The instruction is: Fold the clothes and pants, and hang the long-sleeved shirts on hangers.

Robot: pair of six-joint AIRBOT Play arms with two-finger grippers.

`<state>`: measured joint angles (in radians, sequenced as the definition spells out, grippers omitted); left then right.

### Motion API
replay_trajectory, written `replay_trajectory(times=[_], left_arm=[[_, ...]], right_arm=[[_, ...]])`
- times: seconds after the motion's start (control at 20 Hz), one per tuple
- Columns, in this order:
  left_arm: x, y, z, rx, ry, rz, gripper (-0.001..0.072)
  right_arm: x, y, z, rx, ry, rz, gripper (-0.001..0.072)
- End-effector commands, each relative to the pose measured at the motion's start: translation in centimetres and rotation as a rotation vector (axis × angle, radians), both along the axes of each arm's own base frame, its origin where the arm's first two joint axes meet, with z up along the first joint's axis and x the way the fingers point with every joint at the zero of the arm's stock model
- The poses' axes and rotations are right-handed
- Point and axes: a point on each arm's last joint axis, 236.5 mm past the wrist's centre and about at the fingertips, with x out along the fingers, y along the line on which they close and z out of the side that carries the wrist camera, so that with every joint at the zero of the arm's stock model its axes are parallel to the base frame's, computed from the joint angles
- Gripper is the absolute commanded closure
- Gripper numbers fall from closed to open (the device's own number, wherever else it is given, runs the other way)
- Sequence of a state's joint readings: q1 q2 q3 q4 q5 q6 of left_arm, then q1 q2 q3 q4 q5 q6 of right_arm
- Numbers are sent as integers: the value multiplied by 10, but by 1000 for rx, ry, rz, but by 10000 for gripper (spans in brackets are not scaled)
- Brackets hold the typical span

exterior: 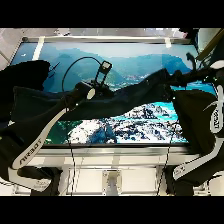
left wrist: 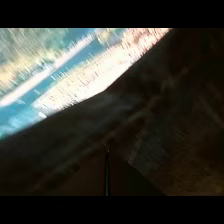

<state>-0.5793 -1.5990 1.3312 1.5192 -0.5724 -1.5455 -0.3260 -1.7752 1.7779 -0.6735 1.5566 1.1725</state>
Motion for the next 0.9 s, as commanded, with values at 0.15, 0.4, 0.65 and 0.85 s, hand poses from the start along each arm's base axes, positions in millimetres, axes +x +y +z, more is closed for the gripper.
replay_trajectory(times=[0.15,0.4,0.65,0.85], left_arm=[[-38,-37,-56,-208,338,105,693],[-9,35,19,-211,239,175,692],[-4,196,160,-159,-40,384,693],[-37,266,219,-163,-142,509,693]], right_arm=[[-15,122,79,49,-118,198,665],[-33,221,80,34,-186,329,666],[-65,322,33,-47,-212,489,668],[-85,412,-19,-5,-267,571,669]])
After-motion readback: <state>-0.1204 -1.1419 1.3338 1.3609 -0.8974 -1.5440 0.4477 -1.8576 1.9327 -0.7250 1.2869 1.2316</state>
